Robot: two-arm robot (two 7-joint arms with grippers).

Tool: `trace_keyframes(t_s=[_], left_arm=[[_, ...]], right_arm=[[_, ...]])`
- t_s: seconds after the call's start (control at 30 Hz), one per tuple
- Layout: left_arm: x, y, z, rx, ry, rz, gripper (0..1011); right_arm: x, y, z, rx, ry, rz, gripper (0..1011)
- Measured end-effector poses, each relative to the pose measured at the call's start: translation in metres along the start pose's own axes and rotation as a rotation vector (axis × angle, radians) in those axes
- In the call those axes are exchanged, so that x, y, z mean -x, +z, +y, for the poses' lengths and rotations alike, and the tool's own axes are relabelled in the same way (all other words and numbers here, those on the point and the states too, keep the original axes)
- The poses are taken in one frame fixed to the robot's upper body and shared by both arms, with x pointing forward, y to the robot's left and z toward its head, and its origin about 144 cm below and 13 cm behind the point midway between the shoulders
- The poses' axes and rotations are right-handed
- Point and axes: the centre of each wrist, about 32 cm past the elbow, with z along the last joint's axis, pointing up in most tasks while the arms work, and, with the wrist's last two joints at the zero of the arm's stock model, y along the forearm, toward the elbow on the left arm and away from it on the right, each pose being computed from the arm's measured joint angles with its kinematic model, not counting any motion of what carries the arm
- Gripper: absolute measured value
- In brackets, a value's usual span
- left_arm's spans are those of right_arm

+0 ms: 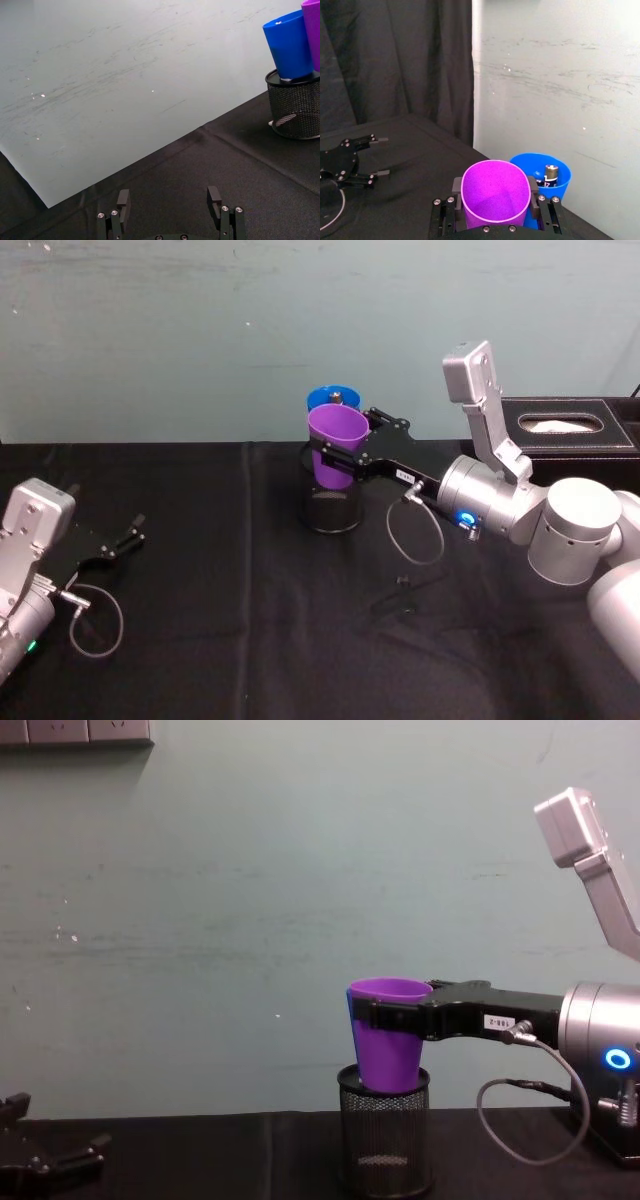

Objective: Pick up one cup with a gripper and tap it against the other cup.

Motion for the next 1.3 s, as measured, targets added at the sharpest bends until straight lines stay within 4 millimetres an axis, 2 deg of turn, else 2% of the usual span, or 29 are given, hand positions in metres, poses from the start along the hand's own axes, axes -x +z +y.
trace_keyframes(t_s=[1.3], left_arm=[[0.0,0.0,0.0,0.0,0.0,0.0,1000]], right_arm=[[-0.013,0.016,0.009,-0.012,-0.005,-0.006,739]])
